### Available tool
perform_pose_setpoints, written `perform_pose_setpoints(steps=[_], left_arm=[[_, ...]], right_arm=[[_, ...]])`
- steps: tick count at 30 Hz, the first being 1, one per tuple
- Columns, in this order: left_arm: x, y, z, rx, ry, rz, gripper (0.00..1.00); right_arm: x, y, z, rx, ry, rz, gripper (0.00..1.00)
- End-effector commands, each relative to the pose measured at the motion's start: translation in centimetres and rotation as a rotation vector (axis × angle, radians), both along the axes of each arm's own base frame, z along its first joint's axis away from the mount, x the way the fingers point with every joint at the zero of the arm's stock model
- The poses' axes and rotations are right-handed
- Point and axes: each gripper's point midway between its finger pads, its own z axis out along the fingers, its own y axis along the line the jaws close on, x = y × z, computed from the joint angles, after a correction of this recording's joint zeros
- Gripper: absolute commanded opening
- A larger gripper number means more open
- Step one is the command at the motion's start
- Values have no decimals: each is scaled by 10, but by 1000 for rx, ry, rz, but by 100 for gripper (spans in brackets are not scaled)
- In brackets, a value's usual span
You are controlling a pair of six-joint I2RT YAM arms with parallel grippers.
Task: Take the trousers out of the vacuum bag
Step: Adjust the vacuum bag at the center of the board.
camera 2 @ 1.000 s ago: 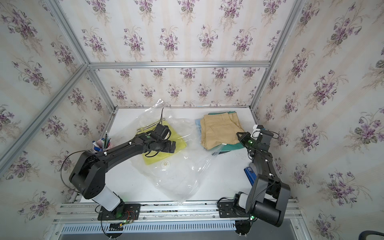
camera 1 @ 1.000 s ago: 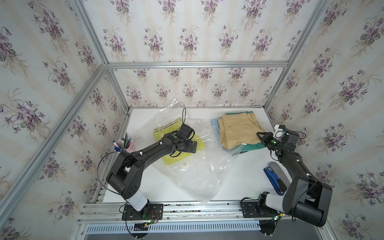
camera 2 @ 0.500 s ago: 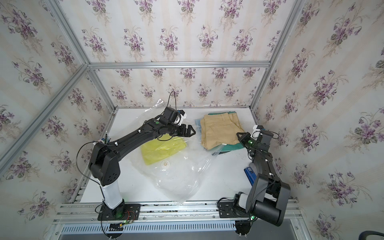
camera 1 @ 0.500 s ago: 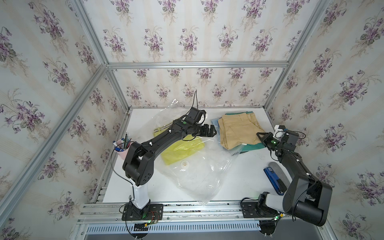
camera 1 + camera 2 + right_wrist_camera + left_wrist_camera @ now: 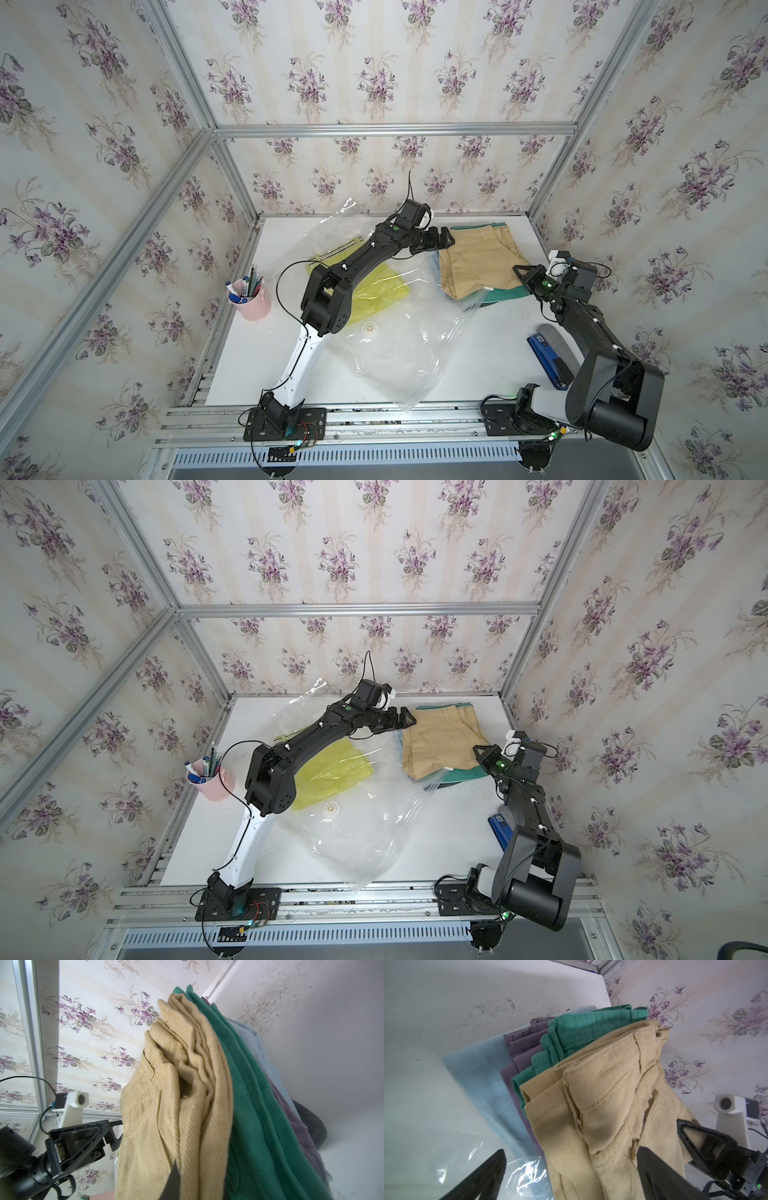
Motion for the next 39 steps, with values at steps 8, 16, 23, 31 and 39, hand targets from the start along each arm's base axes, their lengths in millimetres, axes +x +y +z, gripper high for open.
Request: perform_pose_setpoints(steps=[8, 16, 23, 31, 39], left_arm=[[7, -32, -3, -160, 53, -46, 89], [3, -38, 6, -178, 39, -55, 36], [3, -35, 29, -188, 2, -51, 6], [6, -28, 52, -170, -59, -19, 0], [18, -21, 18, -130, -18, 19, 0]], right_arm=[[5, -3, 4, -23, -26, -1, 0], [4, -3, 1, -23, -21, -2, 0], [6, -6, 3, -38, -28, -10, 0], [20, -18, 9, -92, -52, -39, 0], [29, -33, -2, -143, -5, -79, 0]])
